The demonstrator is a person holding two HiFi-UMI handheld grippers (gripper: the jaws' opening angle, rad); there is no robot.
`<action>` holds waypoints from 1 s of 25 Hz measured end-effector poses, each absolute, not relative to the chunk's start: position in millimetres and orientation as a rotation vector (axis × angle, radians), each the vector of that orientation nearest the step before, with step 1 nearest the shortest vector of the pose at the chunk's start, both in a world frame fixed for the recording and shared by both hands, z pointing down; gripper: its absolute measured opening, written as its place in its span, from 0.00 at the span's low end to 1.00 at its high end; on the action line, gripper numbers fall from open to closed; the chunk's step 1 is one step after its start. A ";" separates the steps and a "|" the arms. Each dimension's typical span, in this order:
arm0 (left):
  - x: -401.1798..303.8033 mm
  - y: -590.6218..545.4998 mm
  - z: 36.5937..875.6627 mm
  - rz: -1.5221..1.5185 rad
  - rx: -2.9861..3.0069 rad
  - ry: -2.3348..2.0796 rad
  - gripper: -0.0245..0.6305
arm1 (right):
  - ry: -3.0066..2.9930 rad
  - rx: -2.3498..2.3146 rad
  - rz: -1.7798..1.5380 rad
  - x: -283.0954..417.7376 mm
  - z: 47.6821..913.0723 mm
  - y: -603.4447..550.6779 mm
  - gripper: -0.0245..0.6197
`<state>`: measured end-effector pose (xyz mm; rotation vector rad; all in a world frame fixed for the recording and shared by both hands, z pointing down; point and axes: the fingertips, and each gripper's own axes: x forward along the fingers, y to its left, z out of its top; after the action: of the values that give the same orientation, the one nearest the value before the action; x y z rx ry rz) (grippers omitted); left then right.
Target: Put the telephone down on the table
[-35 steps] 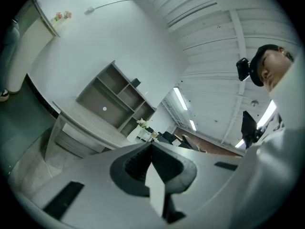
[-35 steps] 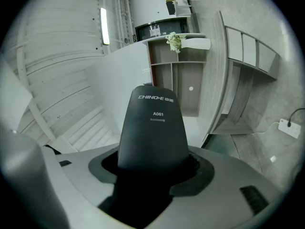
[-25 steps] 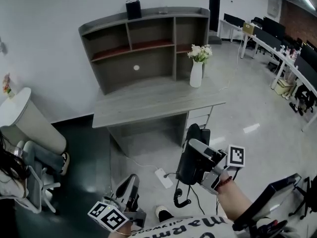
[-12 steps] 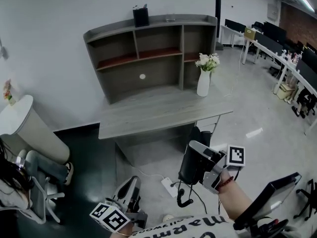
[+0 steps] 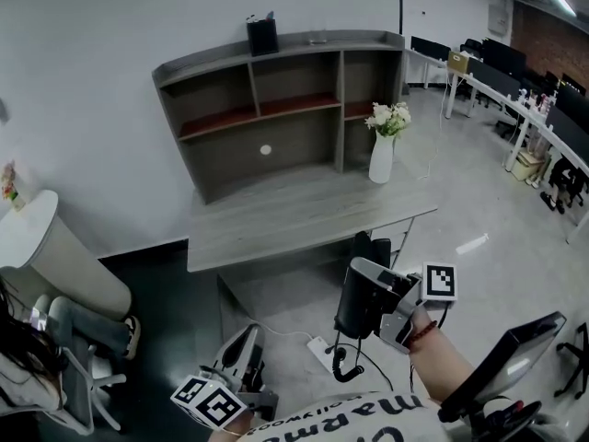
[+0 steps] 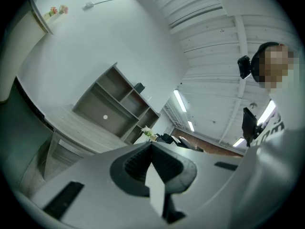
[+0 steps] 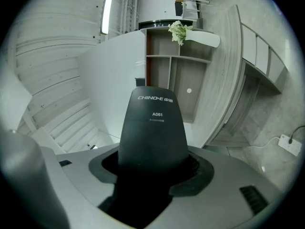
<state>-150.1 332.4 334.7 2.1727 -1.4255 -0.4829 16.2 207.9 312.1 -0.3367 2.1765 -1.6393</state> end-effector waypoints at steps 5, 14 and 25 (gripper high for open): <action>-149.4 323.6 327.4 -0.505 2.204 -1.405 0.05 | 2.189 -0.356 -1.620 14.4 304.5 204.4 0.47; -143.0 311.5 339.1 -0.506 2.168 -1.401 0.05 | 2.220 -0.393 -1.605 25.3 312.6 194.3 0.47; -161.0 276.9 340.6 -0.535 2.081 -1.563 0.05 | 2.238 -0.339 -1.670 11.9 325.1 122.4 0.47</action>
<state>-161.0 276.9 340.6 2.0808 -1.5635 -0.5353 11.9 122.4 325.1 -0.3386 2.2382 -1.6699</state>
